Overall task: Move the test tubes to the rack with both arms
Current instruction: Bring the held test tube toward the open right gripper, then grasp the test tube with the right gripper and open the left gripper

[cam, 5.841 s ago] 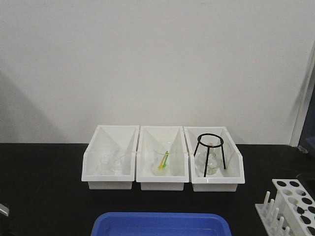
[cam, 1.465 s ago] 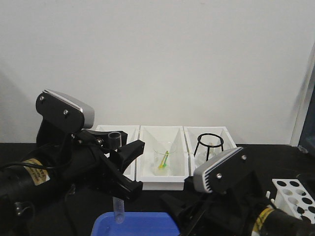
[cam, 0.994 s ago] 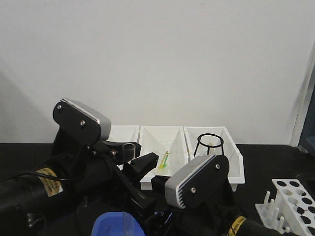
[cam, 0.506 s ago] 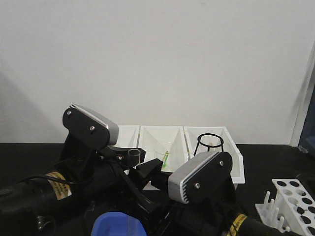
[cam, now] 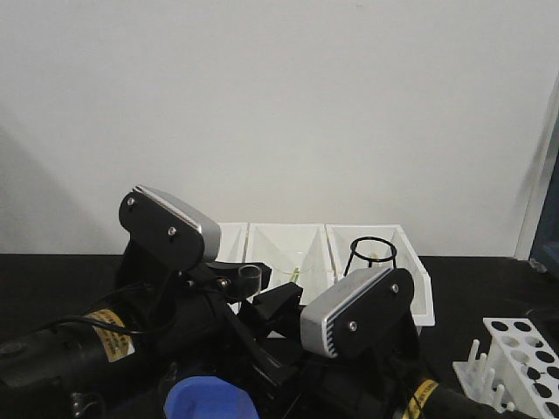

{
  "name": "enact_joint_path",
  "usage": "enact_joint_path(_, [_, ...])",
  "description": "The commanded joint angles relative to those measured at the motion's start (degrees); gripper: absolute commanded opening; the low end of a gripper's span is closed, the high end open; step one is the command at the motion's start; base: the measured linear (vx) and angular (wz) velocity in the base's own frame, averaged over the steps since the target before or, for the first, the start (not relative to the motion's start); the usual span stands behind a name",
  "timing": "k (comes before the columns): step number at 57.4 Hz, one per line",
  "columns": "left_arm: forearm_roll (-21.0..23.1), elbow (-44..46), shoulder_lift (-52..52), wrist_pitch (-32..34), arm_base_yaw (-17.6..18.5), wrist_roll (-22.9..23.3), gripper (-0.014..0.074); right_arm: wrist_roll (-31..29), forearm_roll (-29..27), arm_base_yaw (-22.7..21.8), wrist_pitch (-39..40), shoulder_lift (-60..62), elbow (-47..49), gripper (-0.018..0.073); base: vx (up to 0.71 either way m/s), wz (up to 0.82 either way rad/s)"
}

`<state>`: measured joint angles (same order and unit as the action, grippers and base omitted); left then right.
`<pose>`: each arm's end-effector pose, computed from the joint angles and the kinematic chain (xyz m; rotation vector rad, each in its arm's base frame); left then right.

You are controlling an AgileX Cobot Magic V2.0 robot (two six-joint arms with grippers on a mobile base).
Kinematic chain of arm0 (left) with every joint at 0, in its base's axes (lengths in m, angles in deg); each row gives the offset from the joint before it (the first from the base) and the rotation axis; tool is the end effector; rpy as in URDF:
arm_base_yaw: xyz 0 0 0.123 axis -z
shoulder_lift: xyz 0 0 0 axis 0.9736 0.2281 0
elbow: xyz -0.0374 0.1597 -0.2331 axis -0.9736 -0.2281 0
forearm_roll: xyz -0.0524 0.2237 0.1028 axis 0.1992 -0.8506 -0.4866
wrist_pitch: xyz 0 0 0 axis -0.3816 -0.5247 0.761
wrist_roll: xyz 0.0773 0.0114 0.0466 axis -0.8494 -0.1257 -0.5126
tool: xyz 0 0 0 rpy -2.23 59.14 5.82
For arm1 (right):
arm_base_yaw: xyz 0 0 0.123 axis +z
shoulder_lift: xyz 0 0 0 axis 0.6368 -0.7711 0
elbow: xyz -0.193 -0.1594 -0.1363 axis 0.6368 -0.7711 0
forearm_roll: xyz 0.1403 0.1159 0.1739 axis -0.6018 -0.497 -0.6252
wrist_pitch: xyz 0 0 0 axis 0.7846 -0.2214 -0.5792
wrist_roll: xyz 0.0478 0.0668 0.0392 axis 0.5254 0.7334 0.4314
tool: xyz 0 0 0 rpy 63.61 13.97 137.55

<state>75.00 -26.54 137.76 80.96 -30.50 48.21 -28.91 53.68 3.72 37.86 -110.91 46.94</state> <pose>0.2097 -0.2185 0.3505 0.6857 1.6799 -0.5926 0.2081 0.2001 0.3093 -0.6500 1.5757 0.5987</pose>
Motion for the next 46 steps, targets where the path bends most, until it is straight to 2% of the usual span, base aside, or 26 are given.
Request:
enact_joint_path(1, [0.19,2.02,-1.34,5.46,0.5,1.42,-0.0022,0.7,0.33,0.05,5.27,1.32,1.95,0.0405,0.0,0.0])
enact_joint_path(15, [0.13,2.08,-1.34,7.83,2.39,1.46,-0.0022,0.69,0.33,0.05,5.27,1.25,1.95,0.0405,0.0,0.0])
enact_joint_path(32, [0.13,2.08,-1.34,6.48,3.03,1.51,-0.0022,0.69,0.33,0.05,5.27,1.25,1.95,0.0388,0.0,0.0])
enact_joint_path(38, [0.13,2.08,-1.34,6.42,3.44,1.54,-0.0022,0.69,0.33,0.05,5.27,1.25,1.95,0.0311,0.0,0.0])
enact_joint_path(46, [0.13,2.08,-1.34,6.31,3.43,1.54,-0.0022,0.69,0.33,0.05,5.27,1.25,1.95,0.0126,0.0,0.0])
